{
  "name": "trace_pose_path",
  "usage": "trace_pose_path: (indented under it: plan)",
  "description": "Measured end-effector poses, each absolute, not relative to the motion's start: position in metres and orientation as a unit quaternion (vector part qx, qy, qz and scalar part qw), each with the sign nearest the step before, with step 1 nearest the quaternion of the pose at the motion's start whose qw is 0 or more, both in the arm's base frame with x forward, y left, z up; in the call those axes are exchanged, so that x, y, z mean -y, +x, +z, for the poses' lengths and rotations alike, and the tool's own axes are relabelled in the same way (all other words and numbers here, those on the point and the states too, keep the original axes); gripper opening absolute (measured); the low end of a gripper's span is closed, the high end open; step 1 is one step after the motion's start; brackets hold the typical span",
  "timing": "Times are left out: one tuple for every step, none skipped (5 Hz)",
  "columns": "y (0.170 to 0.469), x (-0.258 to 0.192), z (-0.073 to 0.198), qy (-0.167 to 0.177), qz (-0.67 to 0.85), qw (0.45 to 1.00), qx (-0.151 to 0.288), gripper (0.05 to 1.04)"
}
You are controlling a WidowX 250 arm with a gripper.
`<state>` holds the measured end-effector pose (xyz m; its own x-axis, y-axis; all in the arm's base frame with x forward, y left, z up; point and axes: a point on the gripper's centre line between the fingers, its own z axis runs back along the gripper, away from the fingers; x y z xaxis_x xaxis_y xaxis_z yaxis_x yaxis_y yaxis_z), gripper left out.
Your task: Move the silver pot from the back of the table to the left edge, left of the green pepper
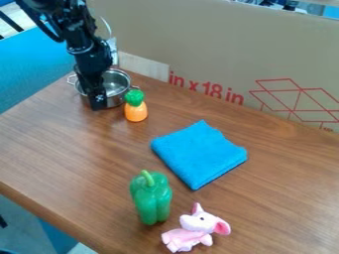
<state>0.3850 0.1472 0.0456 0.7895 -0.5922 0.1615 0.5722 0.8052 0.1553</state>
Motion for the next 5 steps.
trace_pose_path:
  plan:
    - [0.389, -0.146, 0.036, 0.042, -0.306, 0.947, 0.093, 0.957]
    - [0.390, -0.145, 0.035, 0.034, -0.300, 0.948, 0.103, 0.680]
    - [0.381, -0.142, 0.035, 0.023, -0.299, 0.948, 0.106, 0.393]
    - [0.376, -0.141, 0.041, 0.015, -0.301, 0.947, 0.112, 0.194]
    - [0.369, -0.140, 0.048, 0.016, -0.309, 0.945, 0.103, 0.108]
